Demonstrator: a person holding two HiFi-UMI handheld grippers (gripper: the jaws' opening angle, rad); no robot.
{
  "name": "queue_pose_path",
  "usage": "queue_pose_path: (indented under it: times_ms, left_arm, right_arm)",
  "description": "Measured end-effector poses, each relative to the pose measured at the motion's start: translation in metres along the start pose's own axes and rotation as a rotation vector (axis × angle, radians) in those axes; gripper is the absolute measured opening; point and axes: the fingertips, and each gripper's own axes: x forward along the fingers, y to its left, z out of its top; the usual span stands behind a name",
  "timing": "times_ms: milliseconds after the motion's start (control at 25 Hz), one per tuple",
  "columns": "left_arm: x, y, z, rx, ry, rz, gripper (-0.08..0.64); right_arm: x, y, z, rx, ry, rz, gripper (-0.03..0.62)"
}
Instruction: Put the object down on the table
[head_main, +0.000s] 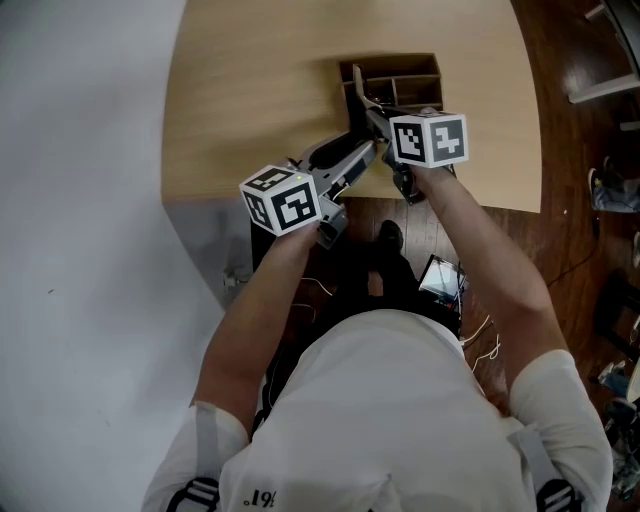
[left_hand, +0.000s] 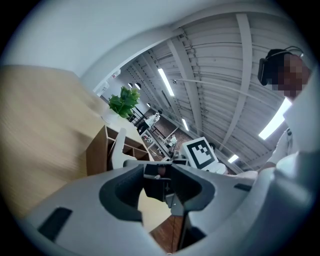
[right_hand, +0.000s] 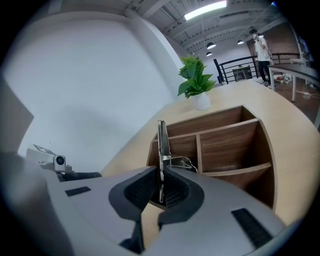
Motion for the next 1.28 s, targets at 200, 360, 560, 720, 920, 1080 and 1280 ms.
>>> queue_pose_path:
  times_ms: [200,360,560,720,920,1080,1280]
  left_arm:
    - [-0.001,-0.002,0.002,-0.004,-0.006,-0.004,0.141]
    - [-0.001,-0.006,0.009,0.014,-0.015,-0.007,0.141]
    - [0.002,-0.007,0.005,0.008,-0.008,-0.006,0.141]
    - [0.0,-0.008,0.007,0.014,-0.015,-0.009,0.141]
    - [-0.004,-0.006,0.007,0.011,-0.029,-0.001,0.141]
    - [-0.003,-0.007,0.01,0.014,-0.034,-0.001,0.141]
    - [-0.004,-0.007,0.009,0.012,-0.043,-0.004,0.141]
  right_arm:
    - [-0.003,-0.003,0.003,0.023,0.012,0.008,0.006]
    - [-0.006,0.0,0.012,0.02,0.009,-0.009,0.006]
    - [-0.012,-0.001,0.009,0.037,-0.004,-0.041,0.04]
    - [-0.015,0.003,0.009,0.036,-0.015,-0.044,0.04]
    - [-0.019,0.0,0.007,0.018,-0.025,-0.068,0.04]
    - [-0.021,-0.005,0.013,-0.028,-0.02,-0.109,0.04]
    - [-0.026,-0.008,0.011,-0.037,-0.028,-0.127,0.04]
